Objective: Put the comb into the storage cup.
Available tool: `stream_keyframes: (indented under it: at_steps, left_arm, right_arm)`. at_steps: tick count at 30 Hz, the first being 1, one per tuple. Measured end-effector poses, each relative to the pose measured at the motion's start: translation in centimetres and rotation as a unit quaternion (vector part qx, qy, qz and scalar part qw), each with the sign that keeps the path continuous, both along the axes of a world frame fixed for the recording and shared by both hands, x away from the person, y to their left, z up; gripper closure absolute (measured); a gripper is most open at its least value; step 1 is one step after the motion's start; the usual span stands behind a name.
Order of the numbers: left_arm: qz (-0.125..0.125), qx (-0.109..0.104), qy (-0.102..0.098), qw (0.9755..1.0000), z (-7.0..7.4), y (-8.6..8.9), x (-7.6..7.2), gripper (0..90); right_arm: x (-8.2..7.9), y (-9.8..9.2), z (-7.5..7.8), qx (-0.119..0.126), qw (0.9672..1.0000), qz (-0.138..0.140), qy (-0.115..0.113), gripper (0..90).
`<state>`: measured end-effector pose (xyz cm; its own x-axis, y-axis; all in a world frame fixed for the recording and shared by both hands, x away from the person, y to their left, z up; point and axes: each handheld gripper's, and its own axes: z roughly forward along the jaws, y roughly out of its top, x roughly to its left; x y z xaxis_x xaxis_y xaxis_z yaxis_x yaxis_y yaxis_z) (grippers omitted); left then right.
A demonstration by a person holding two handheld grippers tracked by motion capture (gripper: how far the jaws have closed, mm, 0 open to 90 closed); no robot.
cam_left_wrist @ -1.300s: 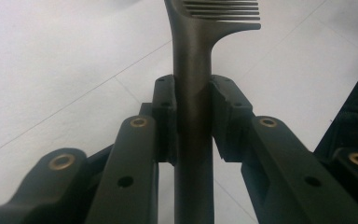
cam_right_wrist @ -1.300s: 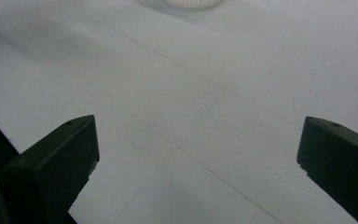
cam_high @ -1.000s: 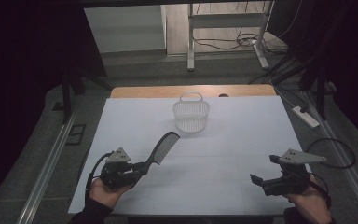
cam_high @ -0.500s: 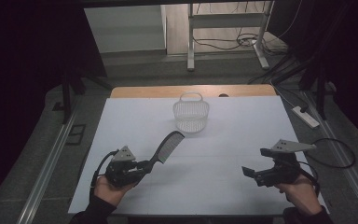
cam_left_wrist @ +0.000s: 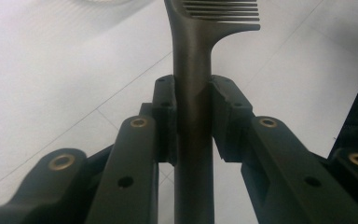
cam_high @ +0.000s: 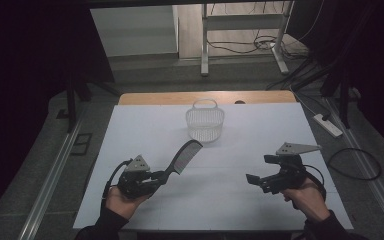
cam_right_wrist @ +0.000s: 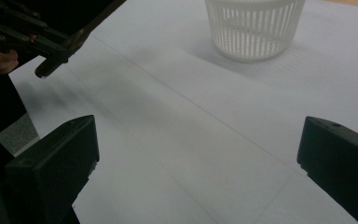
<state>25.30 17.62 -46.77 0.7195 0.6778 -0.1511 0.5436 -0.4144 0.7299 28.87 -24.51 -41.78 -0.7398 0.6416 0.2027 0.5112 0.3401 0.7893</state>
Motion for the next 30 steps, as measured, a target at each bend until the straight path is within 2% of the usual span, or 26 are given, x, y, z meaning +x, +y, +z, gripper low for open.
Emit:
stream_keyframes:
  at_steps: [5,13,21,30]
  left_arm:
    - [-0.004,-0.004,-0.001,1.0,0.0,-0.4,0.1,72.0]
    - [-0.012,-0.006,0.001,0.9999,-0.2,-1.1,0.3,71.9]
    - [-0.018,-0.013,0.002,0.9998,-0.2,-1.4,0.4,72.0]
    - [-0.025,-0.018,0.003,0.9995,-0.2,-2.0,0.5,72.0]
  right_arm:
    - [0.6,1.0,0.2,0.013,0.9999,0.007,0.005,0.0]
    - [1.8,2.7,0.2,0.016,0.9994,0.02,0.023,0.0]
    - [3.0,3.9,0.2,0.038,0.9972,0.033,0.055,0.0]
    - [4.1,5.2,0.3,0.052,0.9949,0.039,0.077,0.0]
